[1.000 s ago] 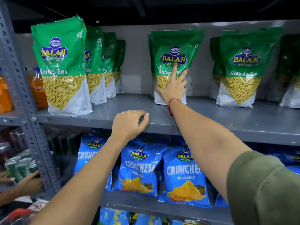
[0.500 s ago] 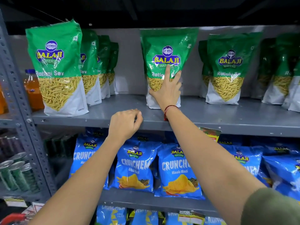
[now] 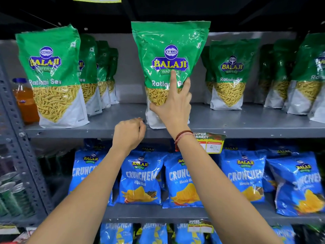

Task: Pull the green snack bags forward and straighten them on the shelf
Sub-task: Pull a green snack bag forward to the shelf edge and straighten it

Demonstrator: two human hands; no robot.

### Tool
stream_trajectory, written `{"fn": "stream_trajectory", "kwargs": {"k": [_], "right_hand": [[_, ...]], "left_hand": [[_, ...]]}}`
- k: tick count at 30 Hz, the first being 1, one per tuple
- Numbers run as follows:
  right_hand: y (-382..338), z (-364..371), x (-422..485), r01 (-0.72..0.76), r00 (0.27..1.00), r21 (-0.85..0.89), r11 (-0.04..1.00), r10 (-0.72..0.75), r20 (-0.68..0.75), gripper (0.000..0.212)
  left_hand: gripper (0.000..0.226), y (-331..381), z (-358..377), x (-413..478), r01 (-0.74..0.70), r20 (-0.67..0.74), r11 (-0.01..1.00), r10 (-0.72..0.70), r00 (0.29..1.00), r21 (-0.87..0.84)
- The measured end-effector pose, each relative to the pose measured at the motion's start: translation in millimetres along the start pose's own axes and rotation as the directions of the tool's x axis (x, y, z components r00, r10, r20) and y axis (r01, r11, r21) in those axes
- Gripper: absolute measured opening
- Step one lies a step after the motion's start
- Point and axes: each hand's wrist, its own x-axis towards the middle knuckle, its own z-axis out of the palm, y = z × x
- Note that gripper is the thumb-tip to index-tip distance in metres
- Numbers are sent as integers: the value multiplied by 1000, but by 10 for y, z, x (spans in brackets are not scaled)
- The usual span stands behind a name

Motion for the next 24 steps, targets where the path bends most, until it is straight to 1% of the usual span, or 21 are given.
{"fn": "stream_trajectory", "kwargs": {"k": [2, 5, 12, 18, 24], "right_hand": [[-15, -35, -33, 1, 1000, 3, 1000, -1, 1, 104], [-27, -54, -58, 4, 1000, 1, 1000, -4, -5, 104], [-3, 11, -72, 12, 999, -16, 1000, -13, -30, 99], [72, 94, -98, 29, 997, -39, 999, -32, -66, 95], [152, 220, -84, 48, 987, -61, 997, -56, -150, 91]], "left_hand": [[46, 5, -14, 1, -6, 1, 1000, 6, 1000, -3], [43, 4, -19, -2, -12, -3, 1000, 12, 1000, -8], [43, 14, -17, 11, -22, 0, 1000, 22, 1000, -2], [53, -1, -5, -4, -35, -33, 999, 35, 999, 3], [46, 10, -5, -4, -23, -48, 1000, 23, 999, 0]]}}
